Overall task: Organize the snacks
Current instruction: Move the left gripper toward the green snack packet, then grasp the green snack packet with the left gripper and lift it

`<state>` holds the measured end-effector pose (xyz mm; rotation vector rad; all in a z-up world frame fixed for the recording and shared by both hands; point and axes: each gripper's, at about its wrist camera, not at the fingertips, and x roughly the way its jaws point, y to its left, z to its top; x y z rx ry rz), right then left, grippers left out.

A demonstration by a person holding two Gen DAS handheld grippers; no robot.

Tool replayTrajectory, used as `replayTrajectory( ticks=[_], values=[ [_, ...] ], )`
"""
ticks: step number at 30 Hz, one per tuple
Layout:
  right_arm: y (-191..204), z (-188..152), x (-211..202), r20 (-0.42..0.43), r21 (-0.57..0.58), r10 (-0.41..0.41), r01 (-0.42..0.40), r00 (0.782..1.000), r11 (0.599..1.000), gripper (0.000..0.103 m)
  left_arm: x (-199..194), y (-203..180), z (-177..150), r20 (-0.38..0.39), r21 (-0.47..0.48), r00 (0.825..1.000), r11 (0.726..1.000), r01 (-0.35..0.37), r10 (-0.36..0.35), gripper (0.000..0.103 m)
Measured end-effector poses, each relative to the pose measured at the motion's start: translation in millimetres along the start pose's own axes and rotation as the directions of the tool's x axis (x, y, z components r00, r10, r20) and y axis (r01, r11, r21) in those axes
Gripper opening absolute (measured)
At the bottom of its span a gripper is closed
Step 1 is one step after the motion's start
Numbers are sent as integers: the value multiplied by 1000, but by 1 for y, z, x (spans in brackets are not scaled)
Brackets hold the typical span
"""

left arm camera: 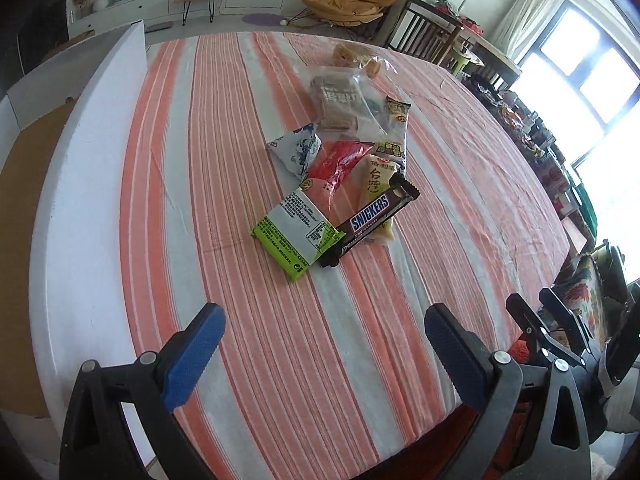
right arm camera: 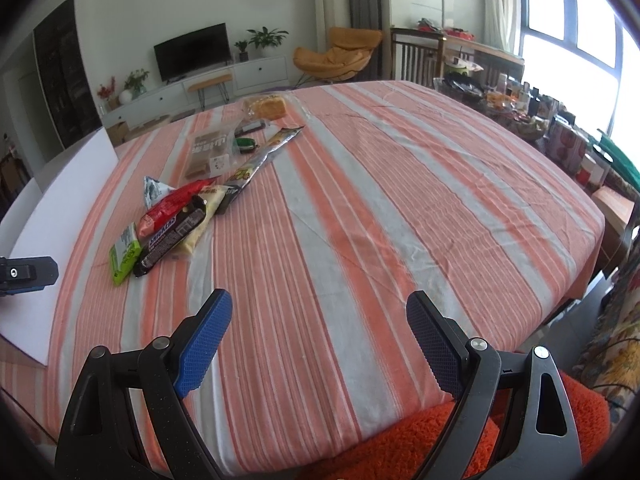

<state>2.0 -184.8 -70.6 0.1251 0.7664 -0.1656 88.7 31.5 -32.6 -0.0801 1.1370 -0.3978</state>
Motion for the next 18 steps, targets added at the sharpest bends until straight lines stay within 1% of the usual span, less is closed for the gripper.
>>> replayTrajectory(
  ticks=[3,5,7,11,12,13,14,15,18],
  values=[
    [0,0,-2,0,-1,1,-1,1000,1000,91,27,-6,17,-16,93,997,993,-74,76,99],
    [-1,0,-2,1,4,4,-4,1000,1000,91,44,-10,27,-4,159,991,978,-132,135,99],
    [-3,0,-2,-5,11,7,-7,1000,1000,91,57,-11,35,1,212,987,964,-160,163,99],
    [-5,2,-2,-9,21,15,-15,1000,1000,91,73,-10,41,5,260,995,961,-100,102,99],
    [-6,2,-1,-9,21,16,-16,1000,1000,91,76,-10,40,-6,264,996,960,-89,94,98],
    [-6,2,-1,-10,21,17,-17,1000,1000,91,78,-9,38,-29,264,997,962,-68,78,95],
    [-7,2,-1,-11,21,18,-18,1000,1000,91,79,-11,35,-47,263,997,964,-50,64,88],
    [-7,2,-1,-10,22,20,-19,1000,1000,91,78,-12,30,-60,270,997,962,-31,49,85],
    [-10,4,-1,-10,30,26,-25,1000,999,91,68,-19,10,-98,305,995,952,28,2,84]
  ],
)
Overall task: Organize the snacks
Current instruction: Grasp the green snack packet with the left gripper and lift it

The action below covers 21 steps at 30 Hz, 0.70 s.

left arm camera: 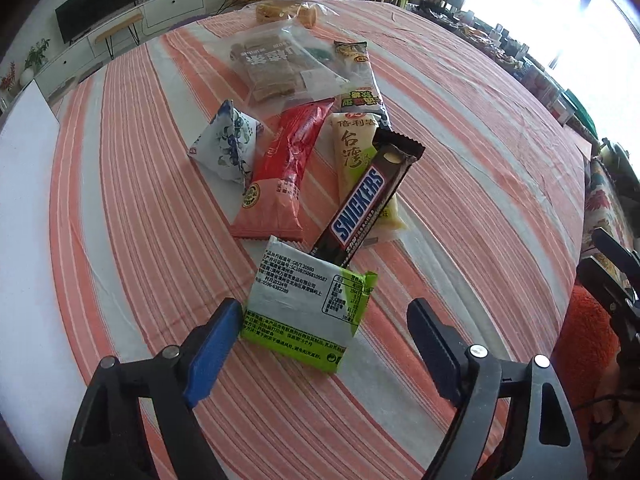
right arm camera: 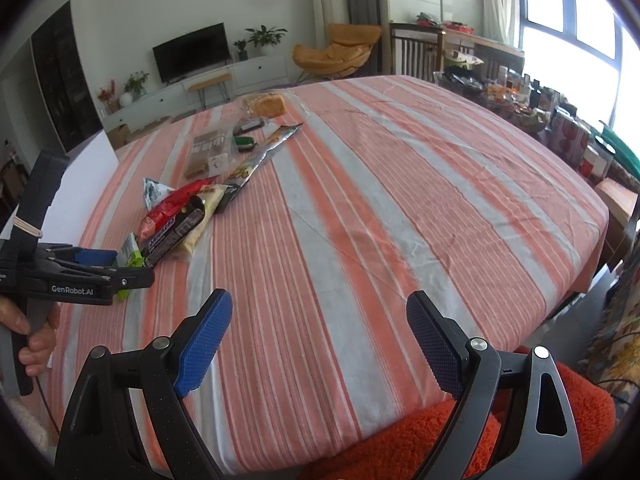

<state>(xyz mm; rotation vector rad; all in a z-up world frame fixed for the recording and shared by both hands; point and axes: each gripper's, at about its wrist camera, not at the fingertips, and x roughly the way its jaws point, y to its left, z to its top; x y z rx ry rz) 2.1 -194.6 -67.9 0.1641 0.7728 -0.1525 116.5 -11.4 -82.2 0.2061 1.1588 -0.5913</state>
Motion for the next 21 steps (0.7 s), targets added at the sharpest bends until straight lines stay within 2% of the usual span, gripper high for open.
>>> replayTrajectory(
  ticks=[4,6,8,9,10,11,12,13,17,21],
  values=[
    [0,1,3,-17,5,5,-4,1000,1000,91,-8,-7,-8,21,27,999,999,-45,44,84],
    [2,1,5,-23,0,1,-1,1000,1000,91,-4,-6,-5,27,37,996,996,-85,84,84],
    [3,1,5,-24,-11,-5,5,1000,1000,91,4,-7,-5,18,51,995,994,-96,95,83],
    [4,0,4,-22,-14,-7,6,1000,1000,91,8,-8,-7,9,59,996,994,-94,94,75],
    [3,0,3,-19,-14,-7,7,1000,1000,91,9,-12,-8,26,79,993,990,-120,118,75],
    [2,0,2,-15,-9,-6,6,1000,1000,91,8,-14,-10,38,93,993,989,-114,111,68],
    [0,0,2,-13,-2,-3,3,1000,1000,91,7,-16,-10,44,89,994,991,-105,102,55],
    [-2,0,2,-15,7,0,0,1000,1000,91,5,-17,-11,47,82,993,990,-115,112,51],
    [-6,2,6,-36,31,13,-12,999,999,91,1,-19,-20,56,31,989,990,-138,137,50],
    [-6,0,6,-36,27,17,-16,999,1000,91,-12,-20,-36,87,-53,989,992,-116,120,50]
  ],
)
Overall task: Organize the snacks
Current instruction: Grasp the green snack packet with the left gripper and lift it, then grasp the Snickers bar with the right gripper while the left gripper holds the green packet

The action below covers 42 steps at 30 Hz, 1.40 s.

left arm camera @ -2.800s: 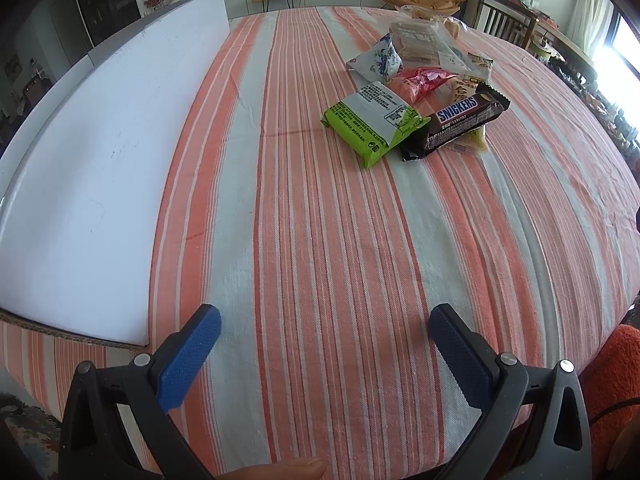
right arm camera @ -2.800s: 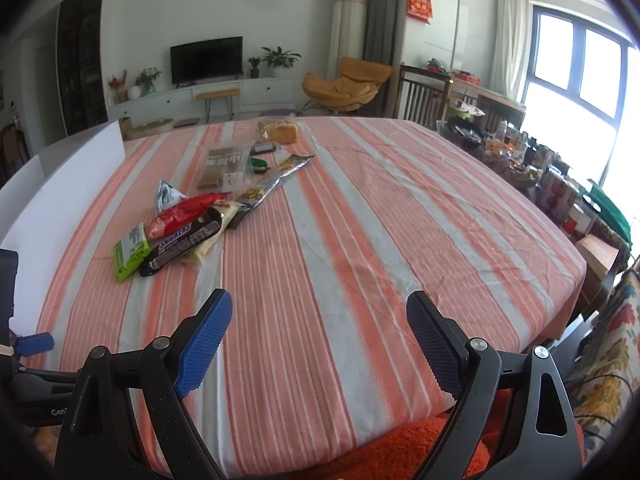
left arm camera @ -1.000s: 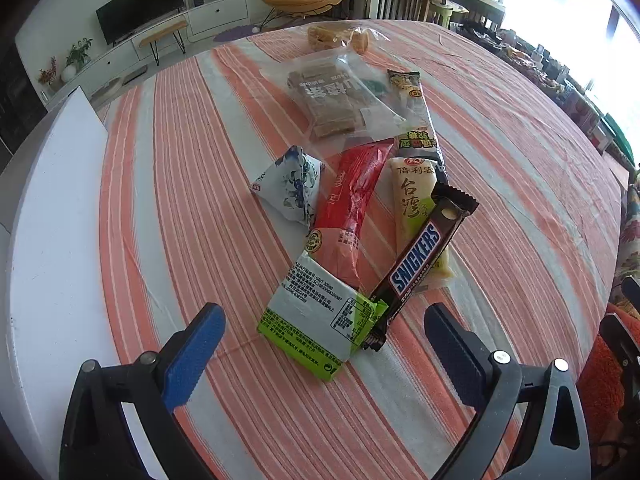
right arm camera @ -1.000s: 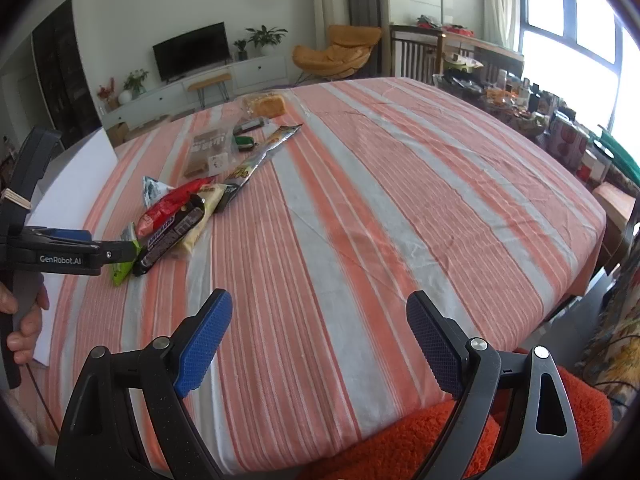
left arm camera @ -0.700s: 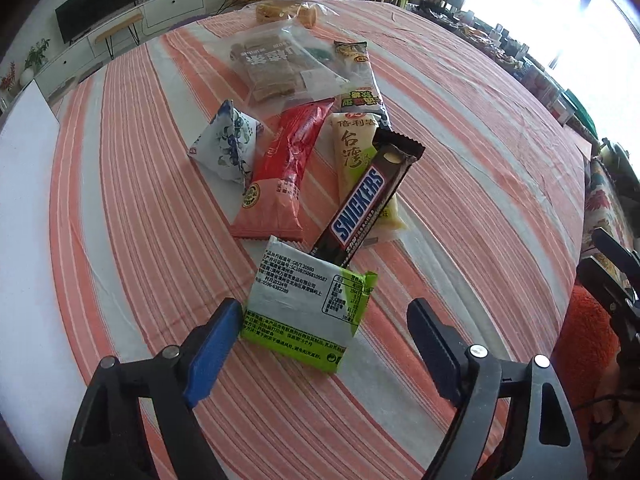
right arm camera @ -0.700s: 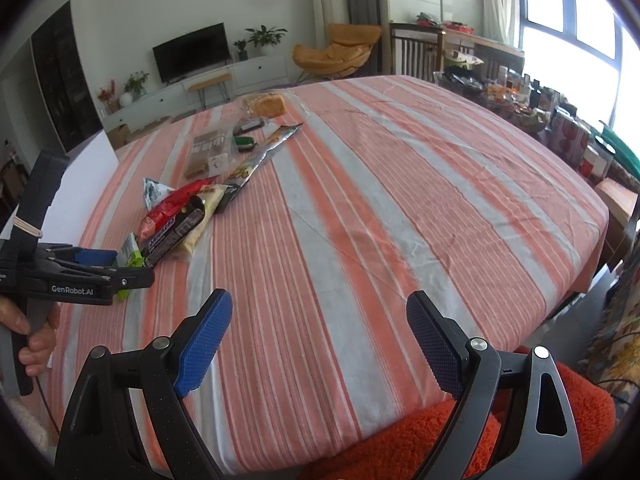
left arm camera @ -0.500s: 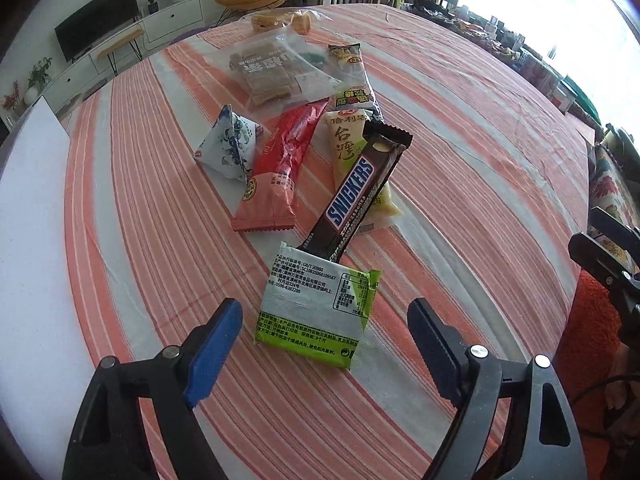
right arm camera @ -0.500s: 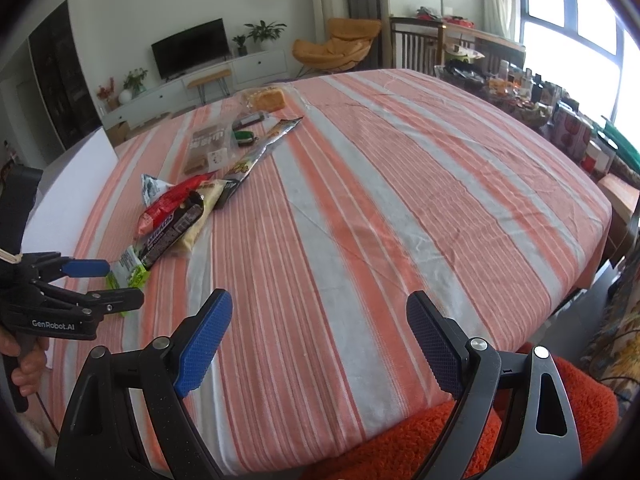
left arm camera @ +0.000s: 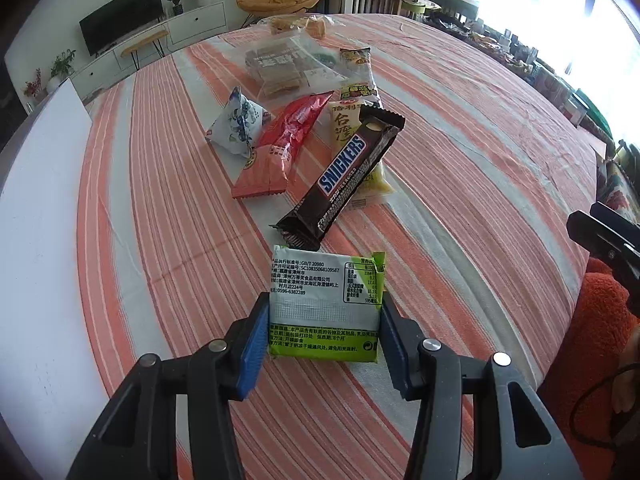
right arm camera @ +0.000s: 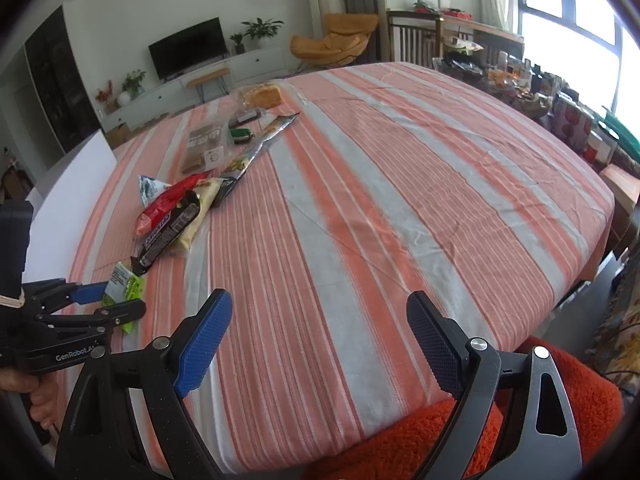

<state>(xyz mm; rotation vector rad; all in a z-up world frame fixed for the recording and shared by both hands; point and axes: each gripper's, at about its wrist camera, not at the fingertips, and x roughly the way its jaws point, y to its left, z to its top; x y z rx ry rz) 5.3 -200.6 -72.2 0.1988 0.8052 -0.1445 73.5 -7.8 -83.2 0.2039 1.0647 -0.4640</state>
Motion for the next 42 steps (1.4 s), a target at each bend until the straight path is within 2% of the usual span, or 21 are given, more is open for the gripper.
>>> replayTrajectory(
  ticks=[5,15,30,32,37,40,42],
  values=[
    [-3,1,3,-18,17,7,-7,1000,1000,91,-22,4,-10,44,-88,998,995,45,-42,50],
    [-2,0,7,-36,14,0,0,999,1000,91,-65,2,-15,137,-141,987,984,108,-89,50],
    [1,0,11,-46,3,-7,7,999,1000,91,-98,17,-22,206,-187,975,975,120,-80,50],
    [-1,0,11,-50,8,14,-14,999,1000,91,-105,22,-23,221,-201,972,972,119,-73,50],
    [-13,2,16,-91,93,140,-132,986,987,91,-126,37,-28,272,-221,962,970,98,-35,50],
    [-12,4,24,-129,156,216,-196,968,968,91,-135,46,-33,295,-224,955,971,86,-17,50],
    [1,6,33,-168,185,281,-250,945,950,91,-138,52,-36,303,-231,953,969,85,-12,50]
  ],
)
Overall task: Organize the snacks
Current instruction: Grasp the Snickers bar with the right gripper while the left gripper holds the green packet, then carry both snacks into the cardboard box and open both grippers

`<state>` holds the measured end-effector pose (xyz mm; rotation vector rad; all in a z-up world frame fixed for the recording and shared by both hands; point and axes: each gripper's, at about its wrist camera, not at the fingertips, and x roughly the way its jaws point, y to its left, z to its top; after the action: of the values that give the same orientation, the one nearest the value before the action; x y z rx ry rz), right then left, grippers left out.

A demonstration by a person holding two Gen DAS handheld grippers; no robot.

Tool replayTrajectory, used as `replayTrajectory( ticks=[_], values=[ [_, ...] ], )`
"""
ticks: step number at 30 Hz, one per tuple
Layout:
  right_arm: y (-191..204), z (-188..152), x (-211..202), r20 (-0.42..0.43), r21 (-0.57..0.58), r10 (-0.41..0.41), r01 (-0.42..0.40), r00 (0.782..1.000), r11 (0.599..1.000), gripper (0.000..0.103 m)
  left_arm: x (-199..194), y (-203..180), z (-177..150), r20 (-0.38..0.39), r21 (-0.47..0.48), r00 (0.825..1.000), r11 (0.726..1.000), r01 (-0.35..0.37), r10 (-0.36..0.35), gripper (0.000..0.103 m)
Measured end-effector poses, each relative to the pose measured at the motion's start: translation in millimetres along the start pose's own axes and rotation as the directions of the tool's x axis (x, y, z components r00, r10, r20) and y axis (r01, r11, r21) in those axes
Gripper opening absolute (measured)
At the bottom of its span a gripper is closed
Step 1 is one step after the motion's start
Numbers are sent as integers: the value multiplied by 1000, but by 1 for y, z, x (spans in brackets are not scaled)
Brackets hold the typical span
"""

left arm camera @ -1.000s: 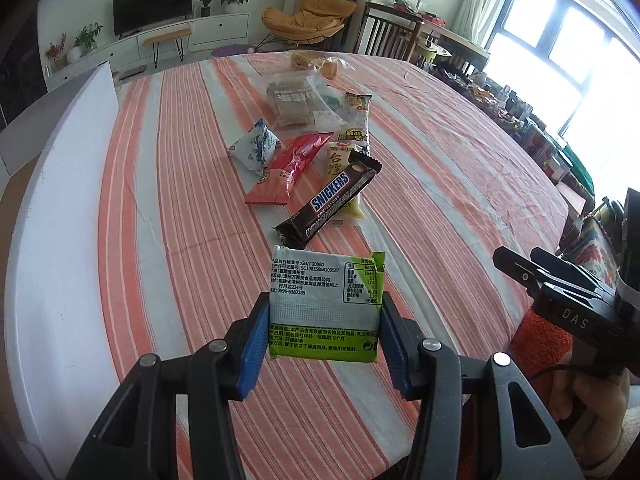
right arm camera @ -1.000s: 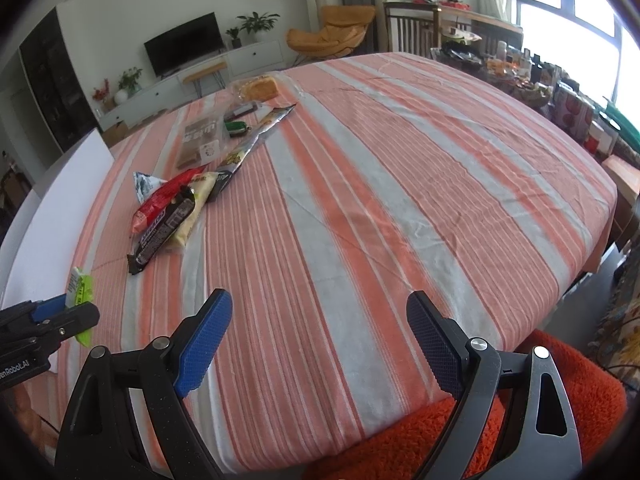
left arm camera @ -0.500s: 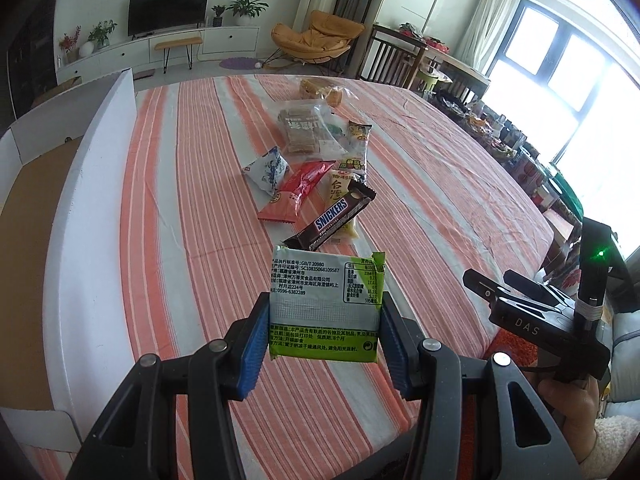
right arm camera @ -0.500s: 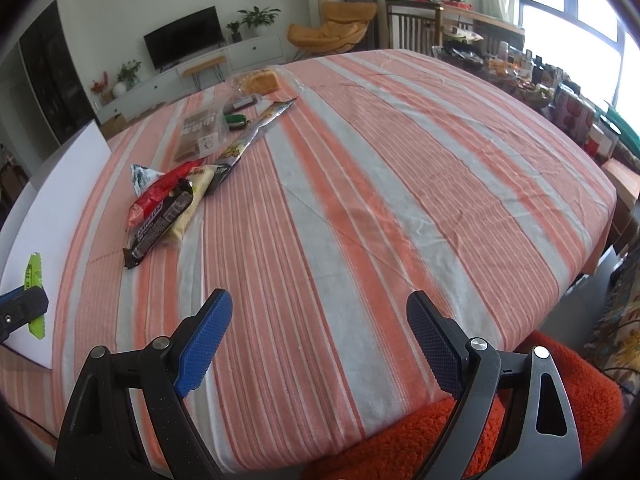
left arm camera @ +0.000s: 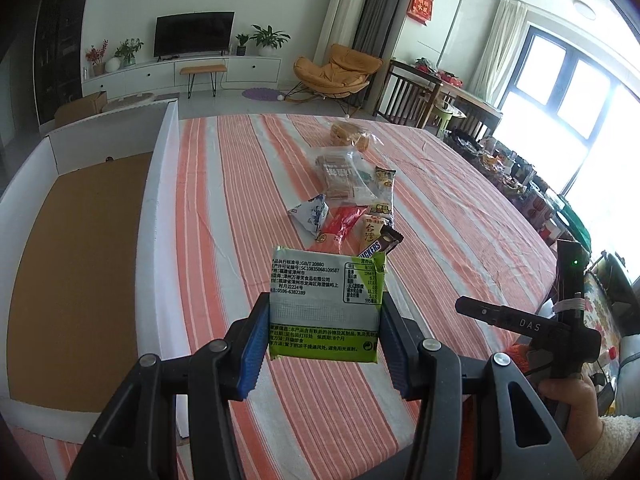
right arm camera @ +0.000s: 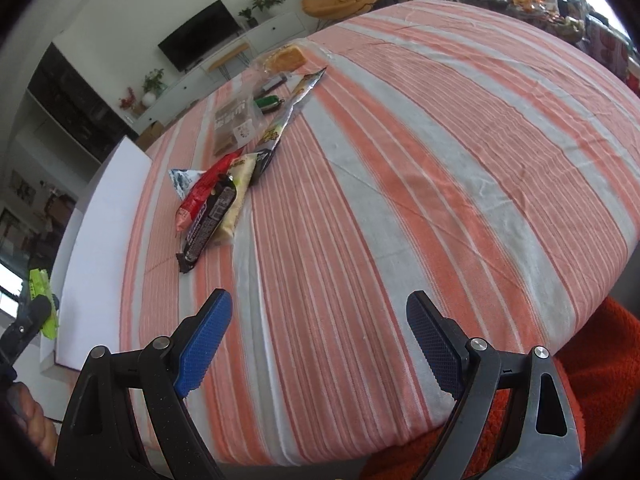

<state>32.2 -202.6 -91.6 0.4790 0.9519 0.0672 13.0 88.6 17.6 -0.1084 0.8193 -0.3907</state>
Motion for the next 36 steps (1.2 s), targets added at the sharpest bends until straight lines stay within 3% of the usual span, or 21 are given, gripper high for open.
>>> replayTrajectory(
  ticks=[5,7,9,14,15,17,19,22,24,26,28,31,36],
  values=[
    [49,8,41,-120,11,171,-171,978,985,91,-6,10,-2,13,-17,1000,1000,11,-10,50],
    [68,15,60,-154,21,203,-202,967,979,88,-10,14,-4,20,-26,1000,1000,12,-12,50],
    [80,25,80,-160,37,151,-147,975,988,88,-14,20,-5,26,-40,1000,999,18,-17,50],
    [92,48,99,-78,74,9,-3,997,997,87,-23,30,-8,36,-57,999,998,8,-6,50],
    [92,51,101,-66,79,-15,20,998,997,83,-24,32,-9,36,-56,999,998,2,0,50],
    [89,54,103,-63,74,-62,66,996,995,39,-25,33,-10,34,-54,999,999,-3,5,50],
    [80,55,102,-93,84,-20,28,995,996,37,-28,35,-11,41,-57,999,998,1,2,50],
    [64,56,90,-176,65,38,-27,984,998,27,-32,37,-11,51,-54,999,999,0,3,50],
    [54,59,84,-266,24,30,-25,964,999,26,-32,37,-12,51,-55,999,998,6,-4,50],
    [50,66,81,-331,-63,-35,15,943,998,27,-30,35,-12,47,-55,999,998,17,-15,50],
    [51,72,78,-311,-157,-120,74,943,985,29,-27,32,-12,44,-58,999,998,28,-25,50],
    [51,71,80,-287,-180,-161,112,944,977,68,-28,31,-12,41,-61,999,997,38,-36,50],
    [73,36,81,-226,-266,-232,169,946,949,66,-35,31,-10,47,-37,999,999,-4,6,50]
  ],
)
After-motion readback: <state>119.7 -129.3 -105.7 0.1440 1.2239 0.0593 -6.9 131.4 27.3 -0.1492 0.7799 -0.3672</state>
